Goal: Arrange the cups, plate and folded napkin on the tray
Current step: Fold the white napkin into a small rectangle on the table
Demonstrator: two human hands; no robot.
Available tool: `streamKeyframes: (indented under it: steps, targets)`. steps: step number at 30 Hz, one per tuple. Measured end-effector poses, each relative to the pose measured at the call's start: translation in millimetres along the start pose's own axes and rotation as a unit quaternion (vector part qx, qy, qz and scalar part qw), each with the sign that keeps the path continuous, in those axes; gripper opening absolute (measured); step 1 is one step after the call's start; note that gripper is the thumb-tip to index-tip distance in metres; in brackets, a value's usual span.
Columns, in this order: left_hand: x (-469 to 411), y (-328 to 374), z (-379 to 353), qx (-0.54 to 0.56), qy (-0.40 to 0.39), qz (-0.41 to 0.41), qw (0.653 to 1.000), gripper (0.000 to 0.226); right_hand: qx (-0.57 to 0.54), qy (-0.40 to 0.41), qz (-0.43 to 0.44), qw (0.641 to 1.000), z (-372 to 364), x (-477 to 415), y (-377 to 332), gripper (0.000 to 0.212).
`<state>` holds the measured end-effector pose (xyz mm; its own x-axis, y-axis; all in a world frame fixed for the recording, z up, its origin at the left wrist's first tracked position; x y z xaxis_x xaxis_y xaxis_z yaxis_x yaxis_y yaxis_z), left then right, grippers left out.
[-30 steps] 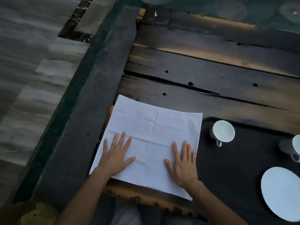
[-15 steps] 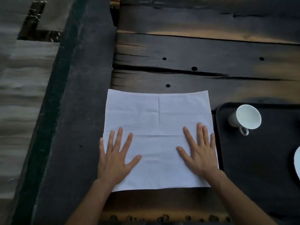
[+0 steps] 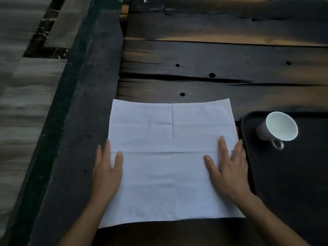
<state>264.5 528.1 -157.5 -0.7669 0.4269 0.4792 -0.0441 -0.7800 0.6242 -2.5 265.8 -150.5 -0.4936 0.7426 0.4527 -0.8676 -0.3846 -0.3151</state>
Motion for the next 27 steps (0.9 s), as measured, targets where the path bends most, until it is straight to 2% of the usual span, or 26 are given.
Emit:
streamKeyframes:
  steps: [2, 4, 8, 11, 13, 18, 23, 27]
  targets:
    - [-1, -5, 13, 0.049, 0.064, 0.003, 0.997, 0.057, -0.026, 0.003, -0.006, 1.000, 1, 3, -1, 0.083]
    - [1, -9, 25, 0.068, 0.110, -0.026, 0.991, 0.037, -0.055, 0.008, 0.000, 0.998, 3, 8, -6, 0.082]
    - [-5, -23, 39, 0.098, 0.144, -0.028, 0.984, 0.012, -0.071, 0.028, 0.007, 0.997, 10, 14, -10, 0.073]
    - [-17, -35, 46, 0.145, 0.109, -0.007, 0.983, 0.014, -0.062, 0.060, 0.018, 0.996, 22, 15, -8, 0.063]
    - [-23, -45, 50, 0.178, 0.063, 0.000, 0.982, 0.014, -0.051, 0.050, 0.027, 0.997, 27, 12, -7, 0.061]
    - [-36, -41, 58, 0.234, -0.031, -0.017, 0.972, 0.043, -0.079, -0.003, -0.011, 0.997, 43, -7, 4, 0.061]
    - [-44, -28, 70, 0.194, -0.097, -0.066, 0.974, 0.043, -0.143, -0.047, -0.027, 0.988, 57, -20, 15, 0.060]
    - [-47, -23, 83, 0.164, -0.122, -0.101, 0.974, 0.038, -0.143, -0.040, 0.047, 0.988, 74, -21, 18, 0.035]
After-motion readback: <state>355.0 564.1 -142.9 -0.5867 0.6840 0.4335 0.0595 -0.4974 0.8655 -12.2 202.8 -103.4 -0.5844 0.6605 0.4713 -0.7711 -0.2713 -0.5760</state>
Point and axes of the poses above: each hand's wrist, its own x-axis away from the middle knuckle, its own z-axis out of the back of the hand, y = z × x, the point moved 6 cm from there along -x, towards the middle knuckle, and after that the axes turned 10 degrees about -y, right-handed, at the moved point
